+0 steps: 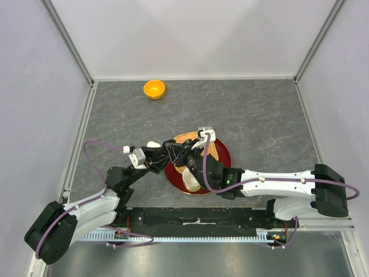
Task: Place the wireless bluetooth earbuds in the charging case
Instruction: Place the earbud in the charging case.
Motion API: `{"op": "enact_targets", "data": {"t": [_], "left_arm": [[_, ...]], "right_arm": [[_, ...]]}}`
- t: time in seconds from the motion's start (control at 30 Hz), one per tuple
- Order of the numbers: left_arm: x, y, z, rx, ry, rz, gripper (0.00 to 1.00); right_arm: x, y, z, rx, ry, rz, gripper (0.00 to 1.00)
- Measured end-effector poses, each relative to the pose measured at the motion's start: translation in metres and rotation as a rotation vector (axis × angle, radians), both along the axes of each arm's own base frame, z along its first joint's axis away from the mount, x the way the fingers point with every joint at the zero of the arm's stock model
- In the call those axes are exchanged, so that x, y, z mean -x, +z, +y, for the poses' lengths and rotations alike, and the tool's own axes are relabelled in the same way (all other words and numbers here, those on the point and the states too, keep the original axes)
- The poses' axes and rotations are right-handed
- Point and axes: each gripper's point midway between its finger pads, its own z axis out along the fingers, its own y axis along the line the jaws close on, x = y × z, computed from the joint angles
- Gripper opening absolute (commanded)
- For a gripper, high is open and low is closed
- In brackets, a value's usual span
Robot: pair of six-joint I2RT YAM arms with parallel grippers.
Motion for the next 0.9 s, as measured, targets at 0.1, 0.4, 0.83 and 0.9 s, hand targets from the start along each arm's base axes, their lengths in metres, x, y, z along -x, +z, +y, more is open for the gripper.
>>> {"op": "enact_targets", "data": {"t": [0.1,0.4,0.83,0.9], "left_arm": [[0.000,0.000,0.000,0.000,0.000,0.000,0.02],[0.000,-0.005,0.001,-0.005,0.004,0.010,0.02],[-0.001,-0.004,0.003,0.004,0.021,0.011,0.02],[-0.001,-0.003,0.003,0.004,0.021,0.011,0.02]], "right_arm": [[0.001,0.000,0.000,0.006,0.008,0.000,0.00],[0.004,-0.004,0.001,0.046,0.031,0.001,0.00],[0.008,-0.011,0.003,0.088,0.061,0.013,0.04],[0.008,-0.011,0.003,0.092,0.063,0.014,0.11]]}}
